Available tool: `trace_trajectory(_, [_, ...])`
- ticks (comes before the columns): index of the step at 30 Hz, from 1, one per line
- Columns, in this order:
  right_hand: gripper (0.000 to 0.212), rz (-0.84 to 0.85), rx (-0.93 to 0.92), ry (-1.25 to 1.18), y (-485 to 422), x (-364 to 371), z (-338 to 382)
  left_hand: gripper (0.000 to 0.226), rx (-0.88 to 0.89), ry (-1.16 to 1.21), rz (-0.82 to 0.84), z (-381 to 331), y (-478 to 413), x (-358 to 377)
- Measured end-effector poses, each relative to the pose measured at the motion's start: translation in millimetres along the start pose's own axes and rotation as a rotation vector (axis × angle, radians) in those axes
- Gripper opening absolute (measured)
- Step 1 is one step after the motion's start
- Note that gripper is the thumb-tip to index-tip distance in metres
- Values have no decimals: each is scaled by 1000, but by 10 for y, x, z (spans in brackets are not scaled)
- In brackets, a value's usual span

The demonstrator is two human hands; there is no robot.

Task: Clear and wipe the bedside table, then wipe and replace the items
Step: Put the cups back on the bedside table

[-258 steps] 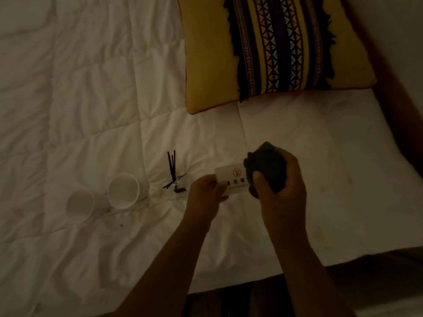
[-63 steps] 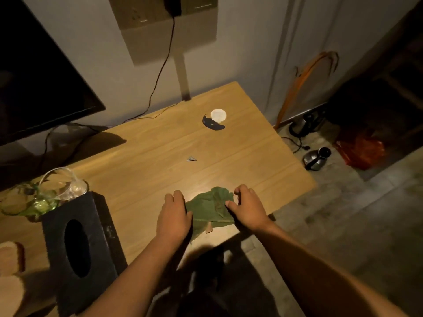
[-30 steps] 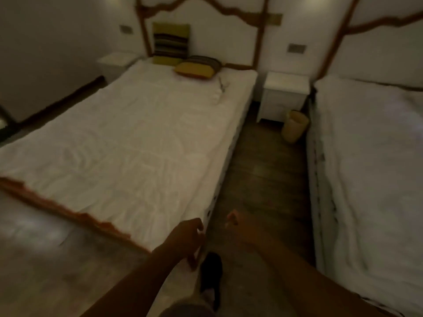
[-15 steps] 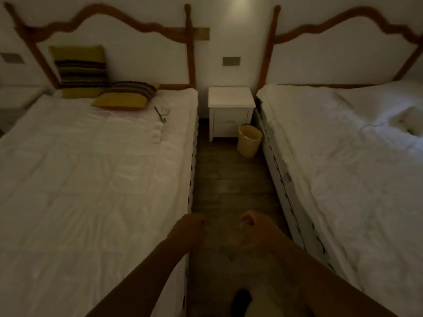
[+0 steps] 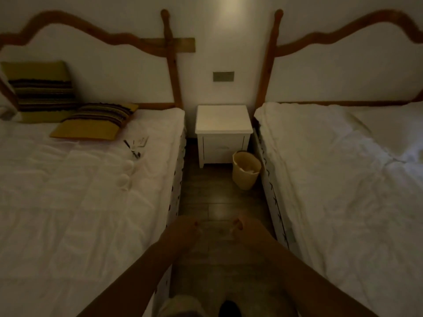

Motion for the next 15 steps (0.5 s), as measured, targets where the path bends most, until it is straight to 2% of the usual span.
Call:
trace_trajectory(4, [21, 34, 15, 39, -855, -433, 288, 22, 10, -9, 4, 11, -868, -346])
trace_trajectory(8, [24, 48, 63, 14, -1852, -888, 539, 12, 2, 82, -24, 254, -1913, -618])
trace_trajectory(15, [26, 17, 53, 134, -3373, -1394, 1171, 31, -4, 163, 8, 648, -3479, -1291])
Point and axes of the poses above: each hand's wrist, its own y-axis away from the middle knuckle, its own x-axis out of the palm, z = x × y, the point moved 5 cm from there along -y, towards the middle knuckle, and after that the axes turned 6 degrees about x, right-handed, at the moved point
